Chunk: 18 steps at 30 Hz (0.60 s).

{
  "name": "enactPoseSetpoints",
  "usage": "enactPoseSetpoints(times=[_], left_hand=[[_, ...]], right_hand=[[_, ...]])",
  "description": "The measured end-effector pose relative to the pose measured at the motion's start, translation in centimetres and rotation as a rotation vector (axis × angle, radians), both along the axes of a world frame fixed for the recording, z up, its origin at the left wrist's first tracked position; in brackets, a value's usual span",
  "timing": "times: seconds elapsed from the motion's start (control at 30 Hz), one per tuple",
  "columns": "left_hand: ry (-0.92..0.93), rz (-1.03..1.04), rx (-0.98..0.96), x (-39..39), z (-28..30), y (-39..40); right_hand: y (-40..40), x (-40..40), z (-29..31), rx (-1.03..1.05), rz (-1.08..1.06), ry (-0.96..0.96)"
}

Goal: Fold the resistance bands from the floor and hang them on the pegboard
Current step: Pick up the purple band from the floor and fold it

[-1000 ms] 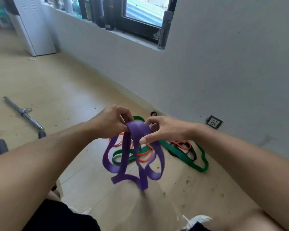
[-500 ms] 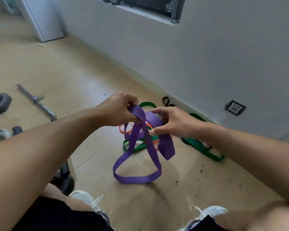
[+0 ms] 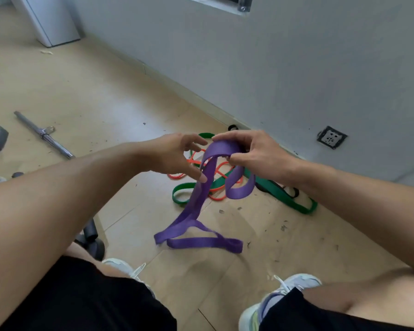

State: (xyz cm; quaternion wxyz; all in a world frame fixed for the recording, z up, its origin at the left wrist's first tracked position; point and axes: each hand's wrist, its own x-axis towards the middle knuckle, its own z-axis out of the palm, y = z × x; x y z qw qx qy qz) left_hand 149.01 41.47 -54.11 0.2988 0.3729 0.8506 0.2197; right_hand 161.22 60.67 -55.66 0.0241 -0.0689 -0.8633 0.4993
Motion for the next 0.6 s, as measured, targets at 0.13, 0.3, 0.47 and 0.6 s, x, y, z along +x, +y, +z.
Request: enactPoseSetpoints(times=[0.13, 0.3, 0.47, 0.6], left_hand=[[-0.035, -0.010, 0.118, 0.7, 0.0, 0.7], [-0.089, 0.039, 0.220, 0.8, 0.2, 1.1], [-0.261, 0.090, 0.280, 0.6, 0.1, 0.8], [-0.337, 0.114, 0.318, 0.3, 0.2, 0.6]], right_hand=[[-0.2, 0.3, 1.3, -0.078, -0.011, 0.129], [0.2, 0.6, 2.2, -0.071, -0.067, 0.201], [0.5, 0.8, 1.5, -0.031, -0.076, 0.153], [0.9, 0.4, 1.0, -0.019, -0.052, 0.073]])
